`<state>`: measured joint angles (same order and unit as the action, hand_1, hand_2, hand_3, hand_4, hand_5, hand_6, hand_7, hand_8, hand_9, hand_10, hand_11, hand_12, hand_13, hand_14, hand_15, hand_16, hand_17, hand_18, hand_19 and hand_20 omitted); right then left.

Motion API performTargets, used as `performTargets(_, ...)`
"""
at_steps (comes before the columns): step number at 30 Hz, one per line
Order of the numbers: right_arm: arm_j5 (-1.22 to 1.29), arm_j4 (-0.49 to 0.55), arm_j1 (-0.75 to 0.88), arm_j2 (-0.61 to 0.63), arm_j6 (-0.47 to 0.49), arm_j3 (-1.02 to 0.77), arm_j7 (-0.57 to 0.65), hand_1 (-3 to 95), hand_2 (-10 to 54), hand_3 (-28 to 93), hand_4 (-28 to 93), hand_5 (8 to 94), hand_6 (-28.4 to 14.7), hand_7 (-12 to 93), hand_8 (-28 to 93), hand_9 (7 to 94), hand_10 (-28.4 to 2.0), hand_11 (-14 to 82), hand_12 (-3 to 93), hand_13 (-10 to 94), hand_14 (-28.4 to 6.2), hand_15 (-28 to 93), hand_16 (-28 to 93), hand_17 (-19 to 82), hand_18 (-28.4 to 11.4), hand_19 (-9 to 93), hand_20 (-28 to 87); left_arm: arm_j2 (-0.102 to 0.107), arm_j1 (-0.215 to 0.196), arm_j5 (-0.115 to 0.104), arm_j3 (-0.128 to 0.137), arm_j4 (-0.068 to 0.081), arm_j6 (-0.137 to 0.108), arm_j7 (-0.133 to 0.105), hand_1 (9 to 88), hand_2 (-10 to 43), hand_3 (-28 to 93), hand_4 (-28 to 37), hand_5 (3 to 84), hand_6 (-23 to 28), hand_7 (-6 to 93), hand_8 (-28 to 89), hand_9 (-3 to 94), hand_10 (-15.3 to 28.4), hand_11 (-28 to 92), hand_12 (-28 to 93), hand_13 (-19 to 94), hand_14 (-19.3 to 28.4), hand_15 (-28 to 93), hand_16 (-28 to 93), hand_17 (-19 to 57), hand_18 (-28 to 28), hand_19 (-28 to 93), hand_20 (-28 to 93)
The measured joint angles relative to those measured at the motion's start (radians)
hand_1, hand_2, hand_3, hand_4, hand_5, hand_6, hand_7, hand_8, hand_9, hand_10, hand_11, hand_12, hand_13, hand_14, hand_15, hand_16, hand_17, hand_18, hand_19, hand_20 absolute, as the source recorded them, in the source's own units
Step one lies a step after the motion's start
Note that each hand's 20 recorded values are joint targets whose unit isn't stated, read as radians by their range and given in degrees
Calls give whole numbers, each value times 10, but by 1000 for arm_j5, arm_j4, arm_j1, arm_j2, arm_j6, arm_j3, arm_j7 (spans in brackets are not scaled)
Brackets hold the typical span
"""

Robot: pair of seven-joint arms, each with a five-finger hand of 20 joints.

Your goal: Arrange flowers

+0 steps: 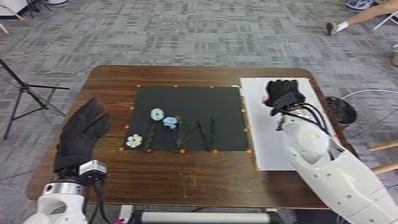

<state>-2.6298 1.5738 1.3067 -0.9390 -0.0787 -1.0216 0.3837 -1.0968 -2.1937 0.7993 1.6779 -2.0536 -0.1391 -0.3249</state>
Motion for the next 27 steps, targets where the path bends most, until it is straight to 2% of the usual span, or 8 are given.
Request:
performTargets(5,24,30,-39,-27,-19,74,-3,495,-95,814,-283,679,7,508,57,780,-70,308,534,657,-83,773,373,327,-199,916,547,0,1,0,-2,0,-1,0,244,-12,683,-278,276,17,201,-106,262,115,150,168,224,147,201,45,-116,214,450,64)
performTargets(13,27,88,-90,-136,-24,230,-58,495,-95,815,-283,679,7,508,56,779,-68,308,535,657,-83,774,374,329,-197,918,545,1,9,0,-4,2,0,-1,244,-11,682,-278,275,16,202,-106,263,115,151,167,224,147,203,45,-113,216,451,63)
performTargets(20,-6,57,-99,-219,-13,301,-64,494,-95,817,-283,679,8,510,58,779,-68,310,536,657,-83,773,375,329,-197,918,545,16,11,-1,-2,3,0,-6,244,-12,683,-277,276,17,204,-107,265,116,153,167,225,147,203,45,-113,216,452,61)
performTargets(27,-43,17,-87,-250,-4,304,-82,493,-95,818,-283,680,8,509,56,779,-68,309,535,658,-82,773,374,329,-196,918,544,20,24,-1,-3,7,0,-6,244,-12,684,-278,278,18,205,-108,266,117,152,166,225,147,203,44,-113,215,452,61)
